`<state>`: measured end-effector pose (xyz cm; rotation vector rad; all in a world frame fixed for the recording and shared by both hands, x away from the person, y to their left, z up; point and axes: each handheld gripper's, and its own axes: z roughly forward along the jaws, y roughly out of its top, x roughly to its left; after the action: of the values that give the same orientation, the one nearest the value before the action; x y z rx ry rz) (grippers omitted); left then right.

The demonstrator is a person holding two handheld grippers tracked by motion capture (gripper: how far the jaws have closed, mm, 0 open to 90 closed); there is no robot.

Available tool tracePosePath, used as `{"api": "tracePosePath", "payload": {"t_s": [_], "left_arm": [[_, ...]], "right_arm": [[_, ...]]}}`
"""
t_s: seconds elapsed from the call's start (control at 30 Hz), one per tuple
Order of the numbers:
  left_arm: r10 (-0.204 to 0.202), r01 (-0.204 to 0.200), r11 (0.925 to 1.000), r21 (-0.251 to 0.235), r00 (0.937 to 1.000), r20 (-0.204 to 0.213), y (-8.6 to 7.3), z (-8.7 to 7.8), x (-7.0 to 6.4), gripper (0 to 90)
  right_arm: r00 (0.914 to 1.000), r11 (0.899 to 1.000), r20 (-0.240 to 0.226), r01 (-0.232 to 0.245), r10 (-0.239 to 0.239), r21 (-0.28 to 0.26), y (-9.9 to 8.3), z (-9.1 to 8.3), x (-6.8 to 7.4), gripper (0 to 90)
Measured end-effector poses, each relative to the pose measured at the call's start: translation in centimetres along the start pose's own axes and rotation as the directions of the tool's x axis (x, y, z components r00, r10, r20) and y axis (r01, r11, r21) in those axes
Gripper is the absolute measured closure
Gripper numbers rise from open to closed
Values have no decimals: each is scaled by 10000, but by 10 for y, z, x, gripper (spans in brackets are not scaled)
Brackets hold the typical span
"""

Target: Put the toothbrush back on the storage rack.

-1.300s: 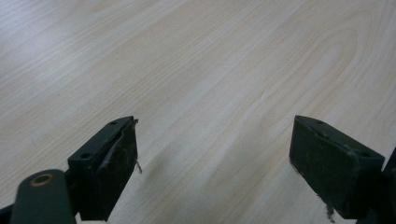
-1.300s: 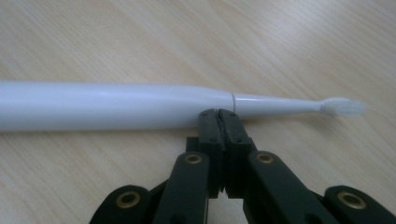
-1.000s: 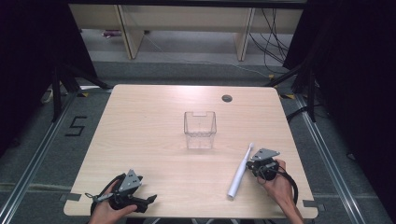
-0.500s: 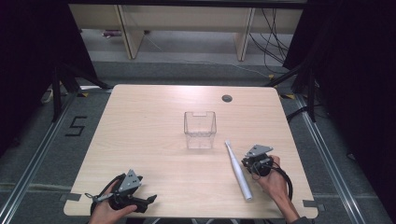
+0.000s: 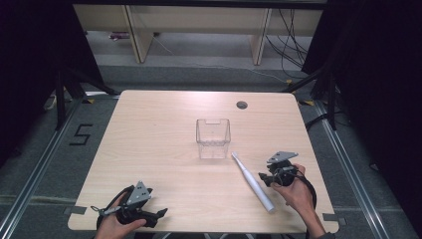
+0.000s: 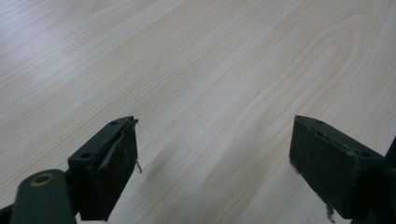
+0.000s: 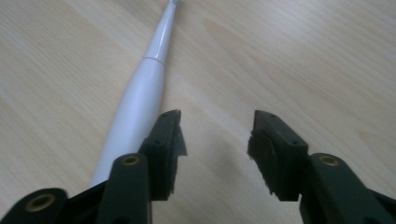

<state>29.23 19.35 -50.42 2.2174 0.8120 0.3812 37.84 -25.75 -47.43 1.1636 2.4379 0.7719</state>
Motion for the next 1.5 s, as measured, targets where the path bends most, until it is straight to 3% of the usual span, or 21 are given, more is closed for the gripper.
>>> {"api": "tracePosePath", "payload": {"t_s": [0.07,0.1,0.17,0.37,0.4,0.63,0.87,1.13,1.17,1.37,1.5], "left_arm": [[-44,43,9999,-125,10000,-78,0,0,0,150],[-18,17,10000,-96,9999,-105,0,0,1,150],[1,-2,9999,-101,9999,-120,0,0,1,150],[9,-11,9999,-104,9999,-118,0,0,1,150],[12,-14,9999,-103,9999,-124,0,0,1,149],[-4,2,10000,-98,9999,-125,0,0,0,150],[-19,18,10000,-67,9999,-126,0,1,0,150],[-18,17,10000,-78,9999,-108,0,0,0,149],[-22,21,10000,-82,9999,-111,0,0,1,150],[-56,55,9999,-91,9999,-99,0,0,0,150],[7,-7,10000,-8,9999,-116,0,1,2,149]], "right_arm": [[9996,9995,-43,270,-269,186,2,-3,-2,473],[9999,9986,-131,81,-74,522,3,-5,0,470],[9996,9985,-91,287,-283,463,6,-8,-1,442],[9993,9982,-323,203,-185,567,18,-15,9,427],[9984,9975,-351,468,-451,520,20,-14,10,426],[9946,9925,-698,832,-771,894,31,-7,23,405],[9950,9835,-793,729,-604,1657,37,5,29,382],[9913,9677,-1035,1032,-811,2301,40,18,31,448],[9935,9652,-958,836,-614,2478,40,18,33,456],[9876,9545,-1021,1423,-1193,2619,41,24,33,539],[9872,9512,-1125,1404,-1132,2749,40,25,34,563]]}}
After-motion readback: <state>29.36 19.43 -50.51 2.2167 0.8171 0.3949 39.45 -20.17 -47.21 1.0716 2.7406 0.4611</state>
